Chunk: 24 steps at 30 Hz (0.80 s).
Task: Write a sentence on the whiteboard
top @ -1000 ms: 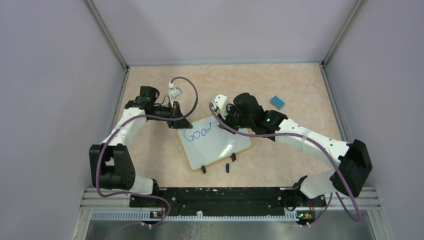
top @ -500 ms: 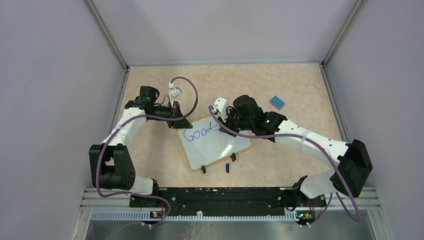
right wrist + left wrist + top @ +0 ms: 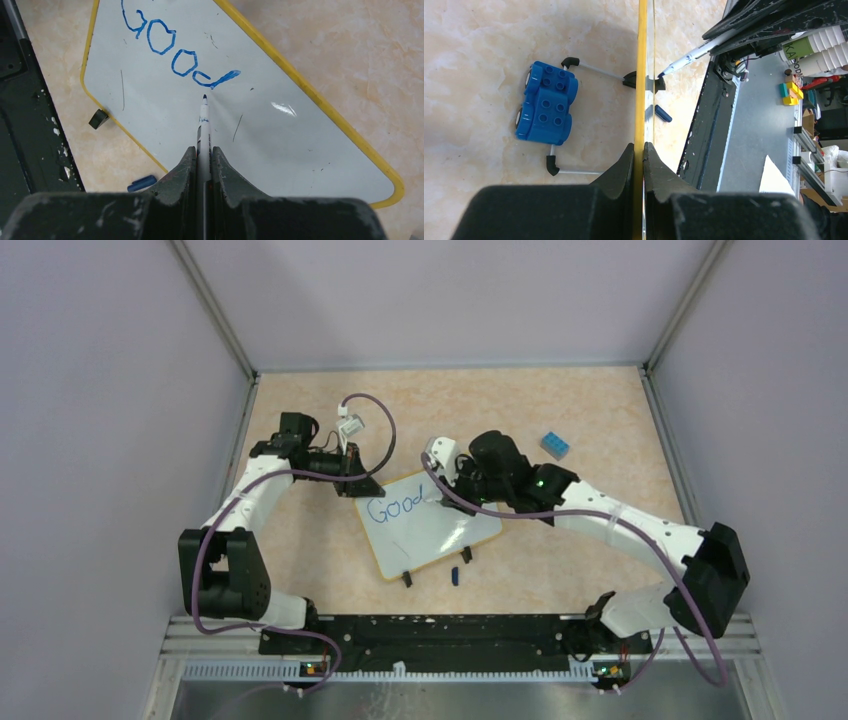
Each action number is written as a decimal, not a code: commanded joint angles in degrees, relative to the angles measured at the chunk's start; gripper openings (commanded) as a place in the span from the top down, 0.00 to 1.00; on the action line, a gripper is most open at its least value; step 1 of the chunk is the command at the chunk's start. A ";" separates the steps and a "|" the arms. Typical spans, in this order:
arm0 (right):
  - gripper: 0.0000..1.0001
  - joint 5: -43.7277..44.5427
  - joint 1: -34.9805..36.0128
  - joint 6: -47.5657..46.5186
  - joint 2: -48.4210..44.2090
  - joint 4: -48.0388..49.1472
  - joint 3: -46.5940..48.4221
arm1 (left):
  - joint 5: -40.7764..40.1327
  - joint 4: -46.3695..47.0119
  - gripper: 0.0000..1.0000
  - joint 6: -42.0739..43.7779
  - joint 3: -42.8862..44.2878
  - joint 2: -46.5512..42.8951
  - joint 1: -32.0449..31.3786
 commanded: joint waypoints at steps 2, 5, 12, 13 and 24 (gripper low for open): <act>1.00 -1.92 0.39 0.39 -4.24 -0.47 2.95 | -2.99 0.43 1.00 1.27 0.42 -0.35 0.19; 1.00 -1.85 -0.18 0.22 -4.79 -0.98 2.59 | -2.91 0.33 1.00 1.60 0.33 -0.48 0.20; 1.00 -3.92 -4.07 0.09 -7.26 -0.49 -0.51 | -2.64 -0.47 1.00 2.70 0.50 -0.48 0.20; 1.00 -4.24 -4.76 0.27 -7.48 -0.35 -0.96 | -2.62 -0.54 1.00 2.92 0.50 -0.44 0.20; 1.00 -7.63 -6.99 0.58 -7.62 1.43 -5.04 | -2.73 -0.98 1.00 3.55 0.60 -0.40 0.20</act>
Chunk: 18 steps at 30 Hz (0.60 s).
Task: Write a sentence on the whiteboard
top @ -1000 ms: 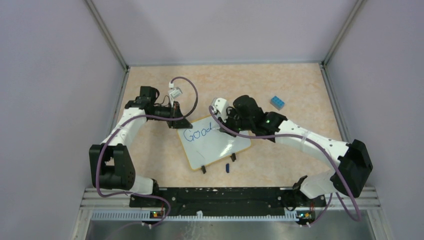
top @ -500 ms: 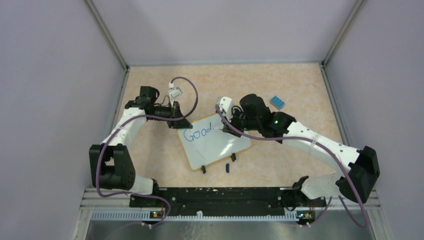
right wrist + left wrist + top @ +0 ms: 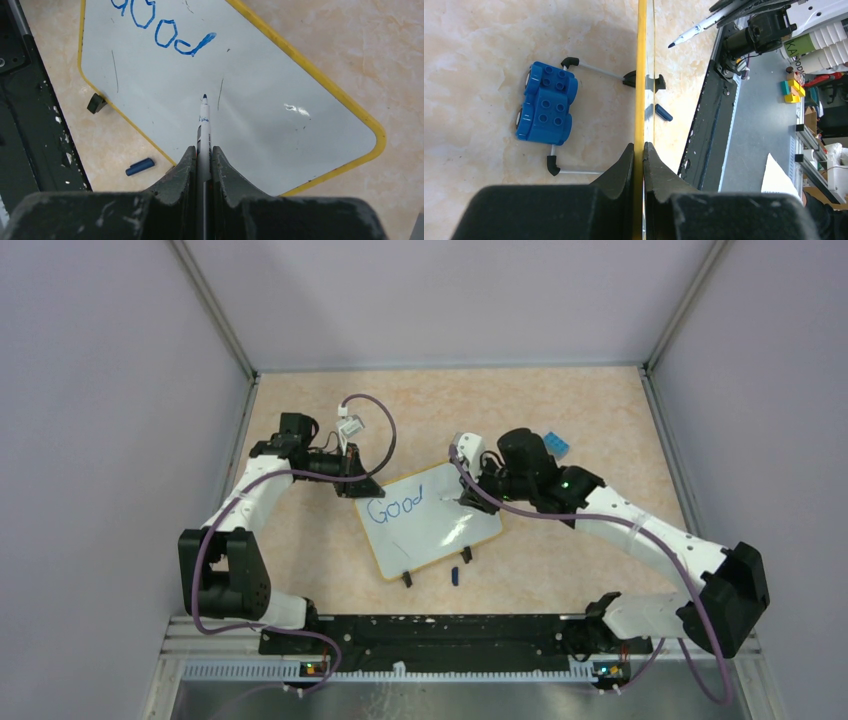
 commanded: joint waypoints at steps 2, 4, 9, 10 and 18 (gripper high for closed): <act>1.00 -2.32 -0.12 0.58 -1.00 2.65 -0.50 | -2.83 -0.41 1.00 2.27 0.59 -0.34 0.20; 1.00 -1.98 -0.11 0.72 -0.82 3.09 -0.60 | -2.76 -0.42 1.00 2.36 0.55 -0.34 0.18; 1.00 -3.95 1.70 0.91 0.32 3.49 0.71 | -2.61 -0.13 1.00 1.85 0.51 0.02 0.20; 1.00 -4.03 3.00 0.52 0.55 3.54 0.88 | -2.61 0.07 1.00 1.54 0.43 0.15 0.20; 1.00 3.07 17.01 -2.21 3.77 8.81 -0.56 | -2.60 1.46 1.00 -0.61 0.60 0.77 0.17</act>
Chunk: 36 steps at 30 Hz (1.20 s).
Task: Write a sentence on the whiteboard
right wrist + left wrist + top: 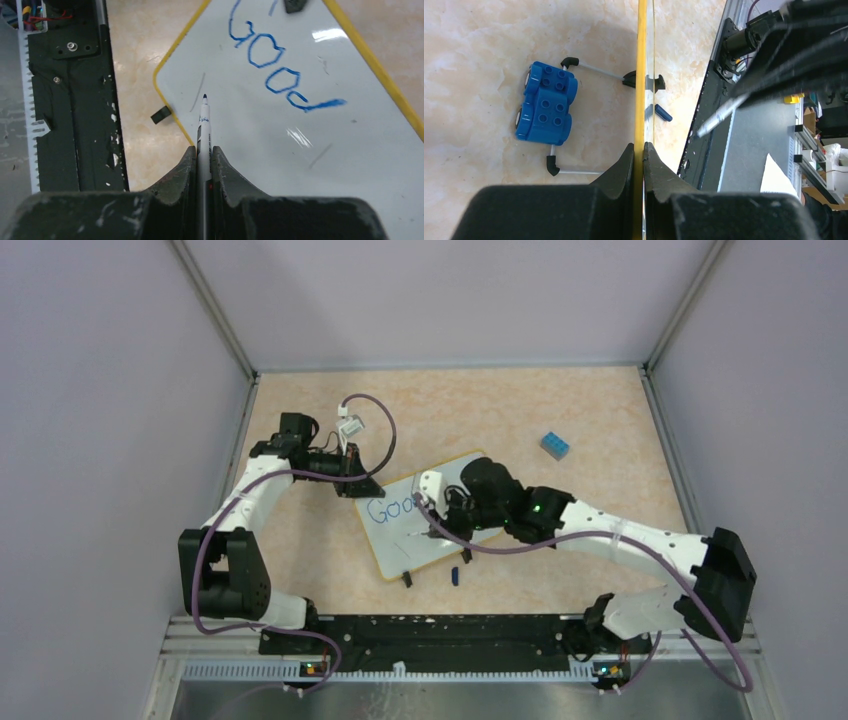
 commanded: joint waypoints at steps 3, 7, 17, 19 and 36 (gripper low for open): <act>1.00 5.48 7.67 -1.75 2.95 7.73 0.03 | -2.68 1.48 1.00 -0.63 0.75 0.92 0.20; 1.00 10.18 10.79 -2.26 4.62 10.68 -0.58 | -2.74 1.49 1.00 -0.83 1.00 1.23 0.19; 1.00 15.07 13.22 -2.50 8.89 12.54 0.17 | -2.83 1.84 1.00 -0.90 0.77 1.06 0.13; 1.00 15.01 13.40 -2.59 9.47 12.70 0.58 | -2.87 1.84 1.00 -0.90 0.77 1.06 0.20; 1.00 14.04 14.51 -2.33 12.71 12.43 2.40 | -2.91 1.83 1.00 -0.46 0.51 0.98 0.17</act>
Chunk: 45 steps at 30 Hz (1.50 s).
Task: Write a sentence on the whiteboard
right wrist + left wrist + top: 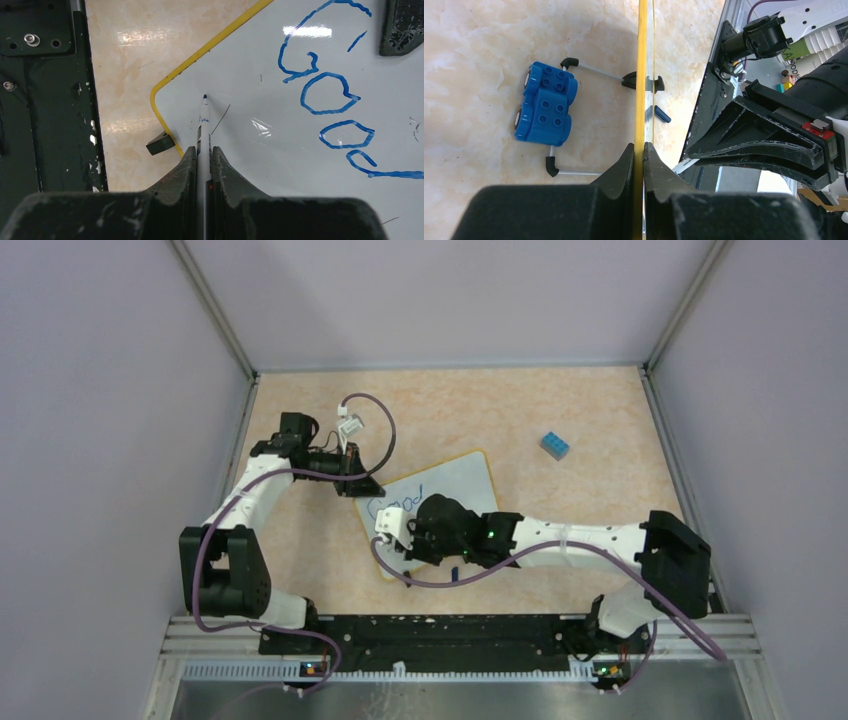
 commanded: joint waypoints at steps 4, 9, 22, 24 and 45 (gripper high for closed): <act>1.00 0.01 0.81 -0.25 0.83 1.68 2.70 | -3.42 1.06 1.00 0.64 0.50 0.36 0.19; 1.00 0.43 0.78 -0.54 1.16 1.78 2.41 | -3.50 1.08 1.00 0.77 0.42 0.21 0.20; 1.00 1.27 0.81 -0.56 1.57 1.06 1.81 | -3.75 0.93 1.00 0.72 0.42 0.14 0.20; 1.00 1.66 0.74 -0.56 1.61 0.89 1.75 | -3.76 0.92 1.00 0.76 0.46 0.14 0.19; 1.00 3.31 -1.41 -0.48 -1.66 -1.44 1.19 | -3.78 0.84 1.00 0.77 0.59 0.18 0.20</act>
